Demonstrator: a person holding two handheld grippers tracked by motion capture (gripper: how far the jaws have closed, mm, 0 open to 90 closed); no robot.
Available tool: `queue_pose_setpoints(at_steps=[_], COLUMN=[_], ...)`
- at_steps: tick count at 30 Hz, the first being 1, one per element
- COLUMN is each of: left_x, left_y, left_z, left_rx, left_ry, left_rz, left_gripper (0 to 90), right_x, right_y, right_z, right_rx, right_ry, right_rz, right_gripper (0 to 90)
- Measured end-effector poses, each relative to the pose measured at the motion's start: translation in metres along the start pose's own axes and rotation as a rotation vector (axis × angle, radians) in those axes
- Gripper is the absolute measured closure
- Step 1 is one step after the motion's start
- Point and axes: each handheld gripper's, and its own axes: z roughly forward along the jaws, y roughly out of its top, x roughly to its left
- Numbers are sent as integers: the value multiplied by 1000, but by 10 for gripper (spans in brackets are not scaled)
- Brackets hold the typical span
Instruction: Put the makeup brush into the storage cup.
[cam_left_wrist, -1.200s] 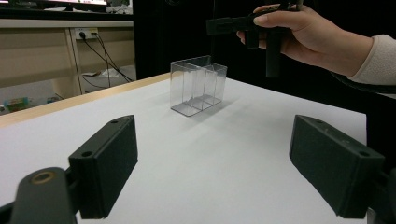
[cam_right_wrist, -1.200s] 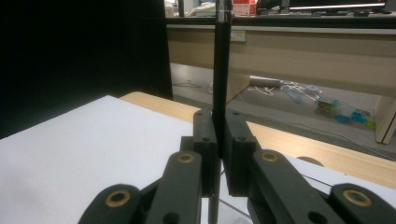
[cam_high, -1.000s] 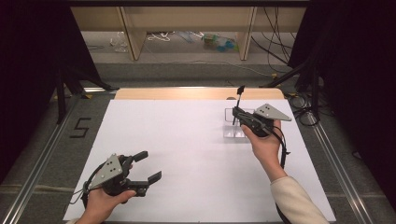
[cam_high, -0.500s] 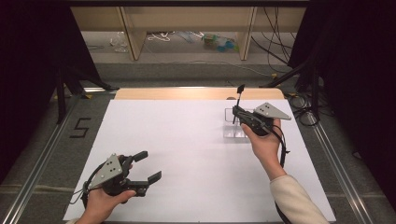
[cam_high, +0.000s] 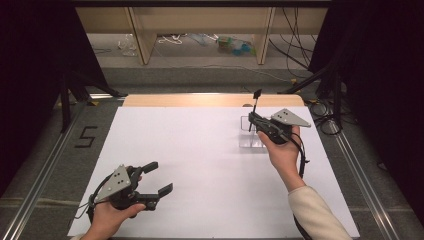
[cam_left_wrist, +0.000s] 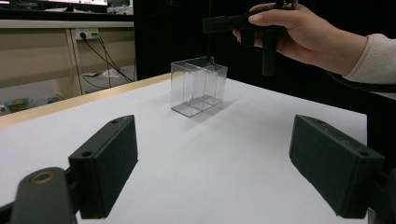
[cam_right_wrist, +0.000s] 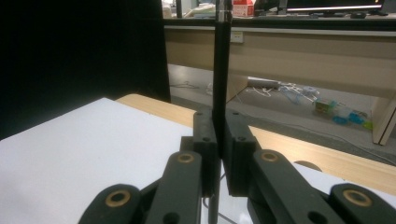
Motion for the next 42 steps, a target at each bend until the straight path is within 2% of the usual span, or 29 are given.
queue_pose_setpoints(at_steps=[5, 9, 23, 28, 32, 35, 42], left_x=[0, 0, 1, 1, 1, 1, 1], left_y=[0, 0, 0, 0, 0, 0, 0], left_z=[0, 0, 0, 0, 0, 0, 0], left_rx=[-1, -2, 0, 0, -1, 0, 0], left_ry=[-3, -4, -2, -2, -2, -2, -1], left_rz=[3, 3, 3, 4, 4, 4, 4], left_gripper=[153, 153, 153, 153, 153, 153, 153], right_x=[1, 1, 1, 0, -1, -1, -2], right_y=[1, 2, 4, 4, 4, 4, 5], right_z=[2, 2, 5, 5, 6, 6, 7], right_rx=[-10, 7, -15, 2, -5, -9, -4], right_ry=[-1, 0, -10, -7, -13, -2, -16], right_rz=[5, 0, -1, -4, -5, 7, 1], right_gripper=[856, 856, 856, 856, 856, 856, 856])
